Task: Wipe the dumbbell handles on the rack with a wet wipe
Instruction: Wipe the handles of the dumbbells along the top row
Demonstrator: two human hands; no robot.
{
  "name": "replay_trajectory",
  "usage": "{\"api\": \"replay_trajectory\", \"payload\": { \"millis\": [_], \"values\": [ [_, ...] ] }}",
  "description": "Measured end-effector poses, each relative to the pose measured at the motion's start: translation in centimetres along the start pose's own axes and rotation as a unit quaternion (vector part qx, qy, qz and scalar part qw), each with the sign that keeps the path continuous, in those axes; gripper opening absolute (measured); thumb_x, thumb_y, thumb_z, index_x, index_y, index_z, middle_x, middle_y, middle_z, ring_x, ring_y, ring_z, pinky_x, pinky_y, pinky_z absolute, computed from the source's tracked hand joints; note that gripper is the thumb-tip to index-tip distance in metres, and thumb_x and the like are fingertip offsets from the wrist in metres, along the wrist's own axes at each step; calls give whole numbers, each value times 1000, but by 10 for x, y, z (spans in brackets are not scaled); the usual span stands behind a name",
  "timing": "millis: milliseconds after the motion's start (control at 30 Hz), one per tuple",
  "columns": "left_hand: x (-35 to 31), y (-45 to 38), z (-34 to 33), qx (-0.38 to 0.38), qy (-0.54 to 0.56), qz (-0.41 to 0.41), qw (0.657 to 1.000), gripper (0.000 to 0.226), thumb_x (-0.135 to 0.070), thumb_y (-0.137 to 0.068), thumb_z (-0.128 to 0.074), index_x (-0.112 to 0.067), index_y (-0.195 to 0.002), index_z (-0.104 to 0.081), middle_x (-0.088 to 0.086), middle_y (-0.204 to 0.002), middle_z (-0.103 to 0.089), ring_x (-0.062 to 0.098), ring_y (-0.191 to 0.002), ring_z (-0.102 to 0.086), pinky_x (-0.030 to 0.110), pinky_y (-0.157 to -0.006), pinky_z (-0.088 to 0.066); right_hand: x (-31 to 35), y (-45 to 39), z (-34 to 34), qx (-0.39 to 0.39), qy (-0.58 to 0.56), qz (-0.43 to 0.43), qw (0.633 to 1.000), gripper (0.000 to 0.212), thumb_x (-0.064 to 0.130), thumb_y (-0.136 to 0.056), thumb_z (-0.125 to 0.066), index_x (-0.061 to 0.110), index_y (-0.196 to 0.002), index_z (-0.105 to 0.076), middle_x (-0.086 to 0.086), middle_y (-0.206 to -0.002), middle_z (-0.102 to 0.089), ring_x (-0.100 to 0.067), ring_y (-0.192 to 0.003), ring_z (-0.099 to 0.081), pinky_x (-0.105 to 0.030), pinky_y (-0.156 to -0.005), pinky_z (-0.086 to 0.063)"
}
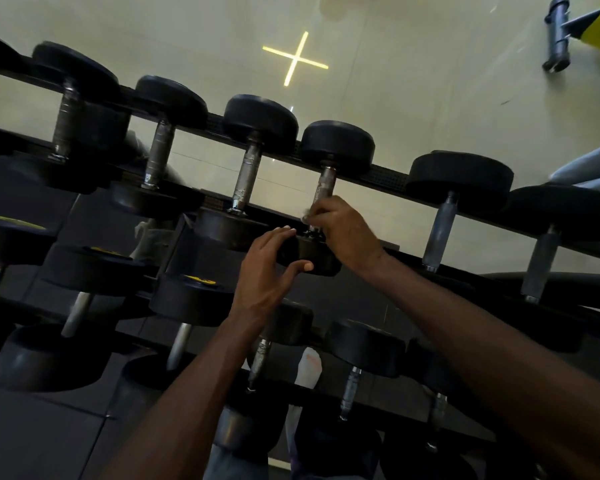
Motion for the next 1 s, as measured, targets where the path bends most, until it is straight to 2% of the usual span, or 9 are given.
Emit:
{"api": "replay_trajectory", "payload": {
  "millis": [100, 200, 267, 333, 433, 533, 667, 833, 1000],
  "values": [
    [2, 1, 0, -5, -3, -2, 1000, 64, -35, -83, -84, -15, -139, -61, 2, -144, -57, 17, -137, -50, 41, -114, -44, -21, -16, 17, 12, 48, 46, 998, 30, 21, -97, -53, 10, -111, -77, -3, -110, -66, -18, -109, -57, -26, -84, -49],
    [1, 1, 0, -6, -2, -5, 1000, 63, -33, -83, -84, -14, -139, -61, 3, -144, -58, 18, -136, -50, 41, -114, -44, -38, -37, 16, -86, 55, -53, 993, 21, 19, -101, -57, 11, -110, -75, 1, -110, -65, -12, -103, -59, -27, -84, -54],
    [0, 1, 0, -6, -3, -7, 1000, 63, -33, -83, -84, -13, -138, -62, 3, -143, -59, 18, -136, -51, 41, -114, -44, -32, -36, 7, -96, 66, -86, 989, 22, 22, -102, -54, 13, -113, -70, 2, -112, -62, -5, -99, -53, -23, -85, -54],
    [0, 1, 0, -11, 1, -6, 1000, 63, -33, -82, -85, -13, -137, -63, 2, -143, -59, 17, -136, -51, 40, -114, -44, -24, -32, 2, -62, 112, -83, 988, 25, 13, -97, -57, 11, -120, -66, -2, -118, -59, -10, -104, -51, -20, -79, -51],
    [0, 0, -1, -8, -3, -11, 1000, 62, -33, -83, -84, -13, -138, -62, 3, -143, -59, 17, -136, -51, 40, -114, -44, -17, -46, 3, -16, 215, -51, 975, 32, -4, -79, -69, 2, -110, -72, -10, -111, -64, -27, -108, -57, -33, -76, -55],
    [3, 0, -1, -3, -4, -12, 1000, 63, -34, -84, -83, -12, -139, -61, 3, -144, -58, 18, -137, -51, 41, -114, -45, -8, -75, 9, 80, 358, 44, 929, 9, 9, -73, -76, 14, -80, -78, -8, -94, -68, -27, -96, -63, -33, -73, -53],
    [4, 0, -1, -5, 2, -14, 1000, 63, -34, -83, -84, -12, -138, -62, 3, -144, -59, 19, -137, -51, 41, -113, -45, -12, -82, 26, 143, 440, 134, 876, 5, 19, -75, -78, 23, -75, -77, -5, -104, -68, -23, -98, -63, -28, -65, -51],
    [1, 1, -5, -18, 6, -13, 1000, 62, -33, -82, -86, -13, -136, -64, 3, -142, -60, 18, -137, -51, 33, -115, -42, -15, -62, 18, 51, 396, 32, 916, 13, 7, -68, -77, 12, -80, -78, -4, -110, -64, -20, -98, -62, -23, -54, -47],
    [1, 1, -5, -15, -4, -18, 1000, 62, -34, -83, -85, -13, -137, -63, 3, -143, -59, 17, -137, -50, 31, -115, -41, -6, -50, 2, -50, 268, -160, 949, 49, -1, -76, -74, 0, -123, -61, -13, -120, -54, -27, -106, -54, -28, -56, -50]
  ]
}}
Point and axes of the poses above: each hand's wrist, its own y-axis away from the middle knuckle, its own z-axis out of the back of the hand, x = y × z, the point moved 1 cm from there along -y, towards the middle knuckle
